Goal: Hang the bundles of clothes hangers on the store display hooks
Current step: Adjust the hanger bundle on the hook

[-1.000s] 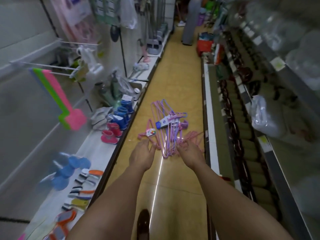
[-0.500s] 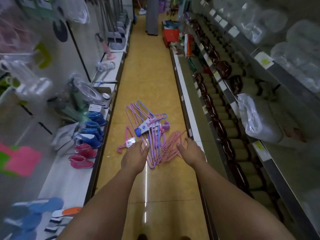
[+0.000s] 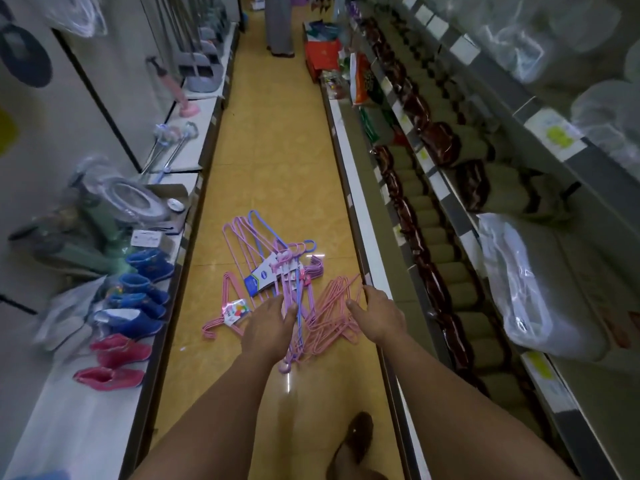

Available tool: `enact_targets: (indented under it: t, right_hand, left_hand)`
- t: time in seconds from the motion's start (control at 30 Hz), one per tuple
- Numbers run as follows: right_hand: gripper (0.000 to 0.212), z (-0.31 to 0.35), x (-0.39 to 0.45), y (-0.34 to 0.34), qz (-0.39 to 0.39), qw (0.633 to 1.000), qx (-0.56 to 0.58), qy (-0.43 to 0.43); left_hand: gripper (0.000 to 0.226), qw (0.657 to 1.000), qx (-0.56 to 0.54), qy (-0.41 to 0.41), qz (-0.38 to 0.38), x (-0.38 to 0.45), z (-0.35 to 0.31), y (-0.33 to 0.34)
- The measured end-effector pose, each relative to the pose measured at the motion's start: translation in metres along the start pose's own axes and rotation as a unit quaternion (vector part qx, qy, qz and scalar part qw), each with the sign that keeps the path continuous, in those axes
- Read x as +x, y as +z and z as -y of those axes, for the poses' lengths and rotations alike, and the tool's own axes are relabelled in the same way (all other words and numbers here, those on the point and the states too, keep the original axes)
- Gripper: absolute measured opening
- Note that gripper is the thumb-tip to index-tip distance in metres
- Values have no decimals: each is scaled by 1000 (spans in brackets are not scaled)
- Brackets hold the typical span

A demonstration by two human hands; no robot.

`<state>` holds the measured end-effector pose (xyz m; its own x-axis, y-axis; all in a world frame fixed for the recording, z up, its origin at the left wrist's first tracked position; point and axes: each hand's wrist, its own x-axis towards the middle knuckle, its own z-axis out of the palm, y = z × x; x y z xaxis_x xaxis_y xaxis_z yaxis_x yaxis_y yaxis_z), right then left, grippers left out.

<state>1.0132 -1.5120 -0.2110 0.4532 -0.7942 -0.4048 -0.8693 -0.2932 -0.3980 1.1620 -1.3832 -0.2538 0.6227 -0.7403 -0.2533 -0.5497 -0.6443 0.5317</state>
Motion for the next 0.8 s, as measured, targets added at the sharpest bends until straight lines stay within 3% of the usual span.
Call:
enact_targets:
  t: [0.37,0.8]
  right_hand:
    - [62,-37,134,26,38,999,-5,19]
    - [55,-118,296,200,87,994,-13,60]
  left_hand:
    - [55,999,10,-11,38,115,-11,76]
    - [54,991,52,-7,124,244,98,272]
